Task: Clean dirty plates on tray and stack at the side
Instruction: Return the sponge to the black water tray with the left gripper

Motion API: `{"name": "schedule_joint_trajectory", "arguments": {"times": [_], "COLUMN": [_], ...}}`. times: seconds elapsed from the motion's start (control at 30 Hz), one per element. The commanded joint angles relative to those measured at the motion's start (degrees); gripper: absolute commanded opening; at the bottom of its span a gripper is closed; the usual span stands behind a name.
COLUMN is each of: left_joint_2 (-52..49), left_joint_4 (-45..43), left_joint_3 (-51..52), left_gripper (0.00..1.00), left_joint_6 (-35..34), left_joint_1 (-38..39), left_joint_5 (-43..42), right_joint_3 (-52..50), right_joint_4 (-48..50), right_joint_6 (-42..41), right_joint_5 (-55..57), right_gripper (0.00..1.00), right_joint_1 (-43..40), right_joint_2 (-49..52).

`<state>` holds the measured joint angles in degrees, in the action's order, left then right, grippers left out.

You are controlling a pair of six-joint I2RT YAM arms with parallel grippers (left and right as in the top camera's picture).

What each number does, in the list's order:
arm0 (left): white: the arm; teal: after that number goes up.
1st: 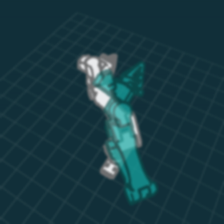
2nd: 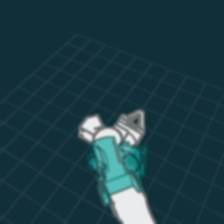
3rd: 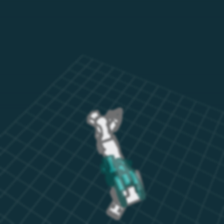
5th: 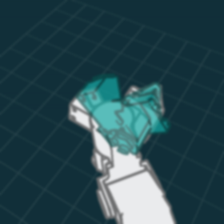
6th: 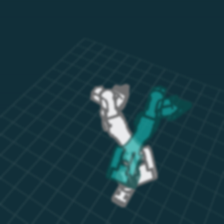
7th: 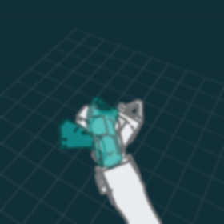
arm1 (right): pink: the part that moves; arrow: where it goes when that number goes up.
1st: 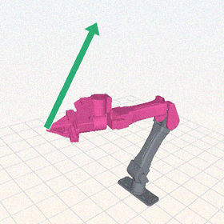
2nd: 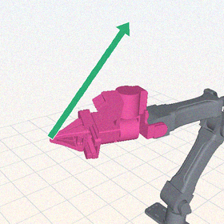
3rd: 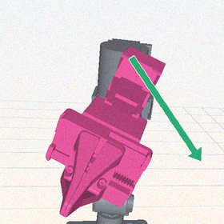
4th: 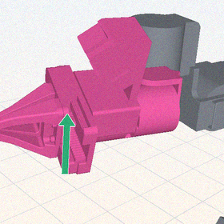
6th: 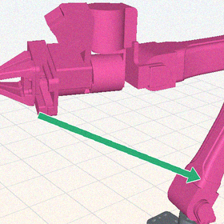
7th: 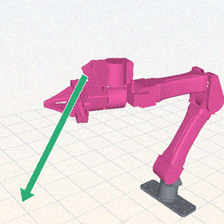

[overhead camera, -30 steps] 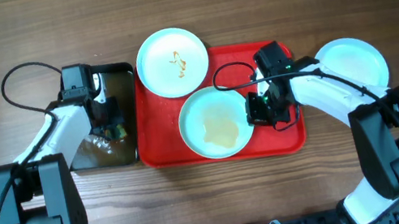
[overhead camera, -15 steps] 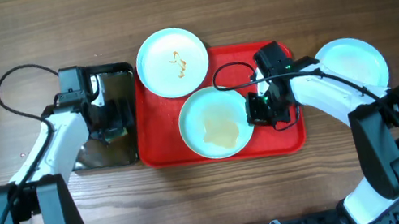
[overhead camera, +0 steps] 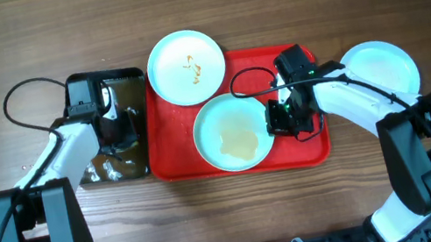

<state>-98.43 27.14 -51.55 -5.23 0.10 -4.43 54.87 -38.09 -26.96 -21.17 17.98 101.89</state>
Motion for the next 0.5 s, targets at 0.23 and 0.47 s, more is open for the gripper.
{"name": "schedule_joint_trajectory", "arguments": {"times": [0.23, 0.47], "left_joint_2": [0.59, 0.07], "left_joint_4": [5.22, 5.38], "left_joint_3": [-0.07, -0.04], "left_gripper": [1.0, 0.05], "left_joint_6": [-2.73, -2.75], "left_joint_1": [0.17, 0.17], "left_joint_5": [-4.13, -4.11], "right_joint_3": [-0.52, -0.52], "right_joint_4": [-0.13, -0.2], "right_joint_6": [0.02, 0.02], "right_joint_5": [3.19, 3.17], "right_gripper": [0.04, 0.04], "right_joint_1": [0.07, 0.07], "right_joint_2": [-0.52, -0.52]}}
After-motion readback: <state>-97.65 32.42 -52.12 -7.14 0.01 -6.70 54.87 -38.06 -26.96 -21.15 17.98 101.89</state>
